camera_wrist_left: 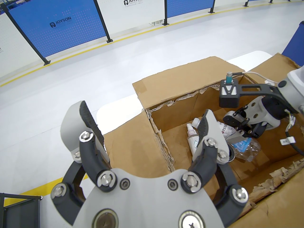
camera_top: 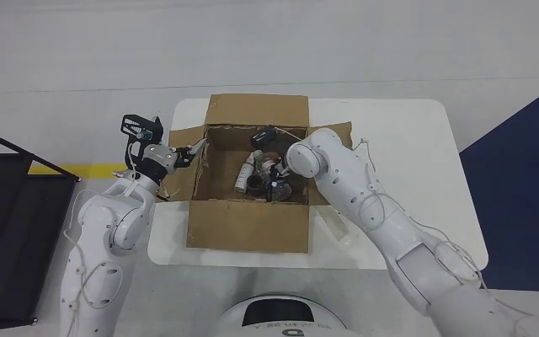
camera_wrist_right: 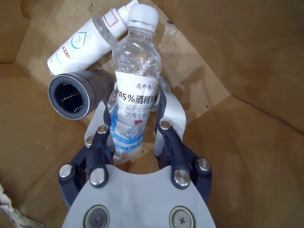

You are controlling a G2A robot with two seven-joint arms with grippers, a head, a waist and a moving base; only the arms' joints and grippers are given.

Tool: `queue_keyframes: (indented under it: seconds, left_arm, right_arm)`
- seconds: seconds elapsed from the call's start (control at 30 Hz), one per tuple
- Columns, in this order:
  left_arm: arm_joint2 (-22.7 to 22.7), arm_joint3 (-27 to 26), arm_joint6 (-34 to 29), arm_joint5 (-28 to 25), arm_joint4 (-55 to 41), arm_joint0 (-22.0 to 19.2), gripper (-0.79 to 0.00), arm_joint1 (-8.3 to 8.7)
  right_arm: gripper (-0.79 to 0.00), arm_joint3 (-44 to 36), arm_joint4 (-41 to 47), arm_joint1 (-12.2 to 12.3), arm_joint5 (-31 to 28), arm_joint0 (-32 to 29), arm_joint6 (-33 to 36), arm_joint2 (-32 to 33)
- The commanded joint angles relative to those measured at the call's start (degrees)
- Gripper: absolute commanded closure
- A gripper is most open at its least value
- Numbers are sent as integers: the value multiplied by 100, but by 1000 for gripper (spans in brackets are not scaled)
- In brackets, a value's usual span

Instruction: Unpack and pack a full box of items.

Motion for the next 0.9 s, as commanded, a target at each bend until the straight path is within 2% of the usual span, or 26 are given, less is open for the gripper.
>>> queue_keyframes:
  seconds: [0.0,0.07,0.13,0.17,0.23,0.37,0.47,0.6,0.73,0.87]
  left_arm:
    - [0,0,0,0,0,0,-785,0]
    - [0,0,0,0,0,0,-785,0]
    - [0,0,0,0,0,0,-785,0]
    - [0,0,0,0,0,0,-785,0]
    - [0,0,0,0,0,0,-785,0]
    - [0,0,0,0,0,0,-785,0]
    - [0,0,0,0,0,0,-785,0]
    - [0,0,0,0,0,0,-785,0]
    - [0,0,0,0,0,0,-785,0]
    - [0,0,0,0,0,0,-785,0]
  right_arm:
    - [-369,169,35,-59,22,78,-10,-113]
    - [-363,392,0,-123,125,176,47,-235]
    - [-311,525,101,-178,109,230,-21,-291]
    - [-249,586,110,-197,104,253,-41,-314]
    - [0,627,140,-223,106,280,-103,-326]
    - [0,397,36,-198,133,230,-215,-259]
    - [0,-99,-112,-100,125,53,-290,-71]
    - [0,-1331,-573,161,82,-540,-481,443]
    - [0,-2979,-1241,460,-212,-1444,-834,1130]
    - [0,-4450,-2472,698,-237,-2422,-1873,1859]
